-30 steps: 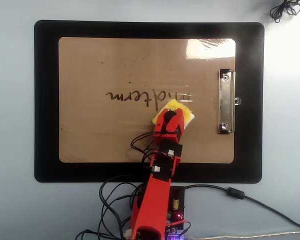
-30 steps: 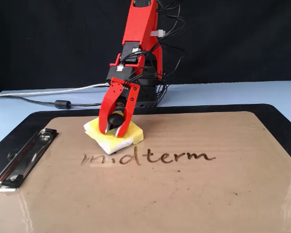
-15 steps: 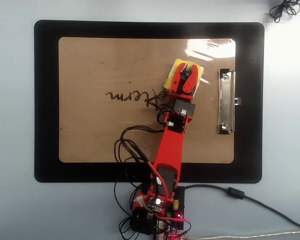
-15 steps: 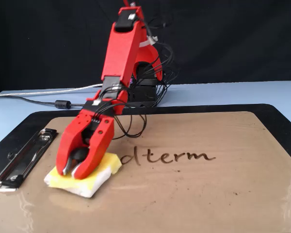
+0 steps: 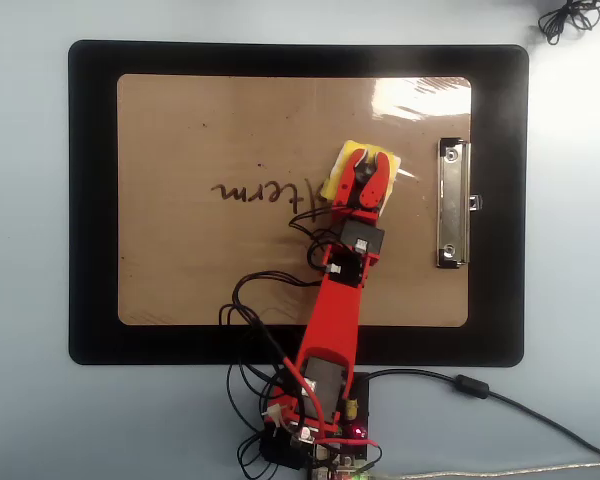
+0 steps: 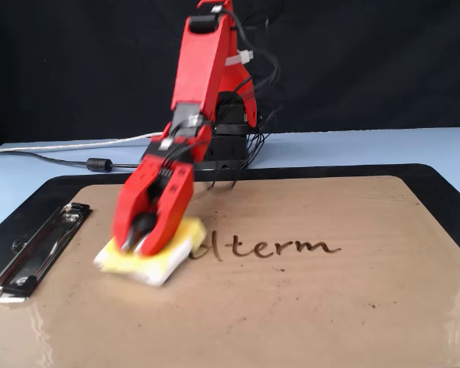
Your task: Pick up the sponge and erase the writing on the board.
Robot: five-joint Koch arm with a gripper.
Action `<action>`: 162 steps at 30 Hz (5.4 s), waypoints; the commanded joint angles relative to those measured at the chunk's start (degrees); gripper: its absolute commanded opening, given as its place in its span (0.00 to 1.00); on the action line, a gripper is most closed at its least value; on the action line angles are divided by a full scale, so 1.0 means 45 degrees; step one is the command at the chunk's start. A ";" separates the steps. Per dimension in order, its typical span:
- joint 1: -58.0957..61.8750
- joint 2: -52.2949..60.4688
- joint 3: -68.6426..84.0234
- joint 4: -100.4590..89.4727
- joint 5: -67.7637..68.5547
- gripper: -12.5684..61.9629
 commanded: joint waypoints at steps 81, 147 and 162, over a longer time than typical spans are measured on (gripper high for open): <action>-0.3867 0.2734 0.4883 -0.0352 -0.4258 0.06; -0.7227 0.0742 0.1074 0.1621 -0.4023 0.06; -0.5742 0.2559 0.3926 0.0645 -0.4023 0.06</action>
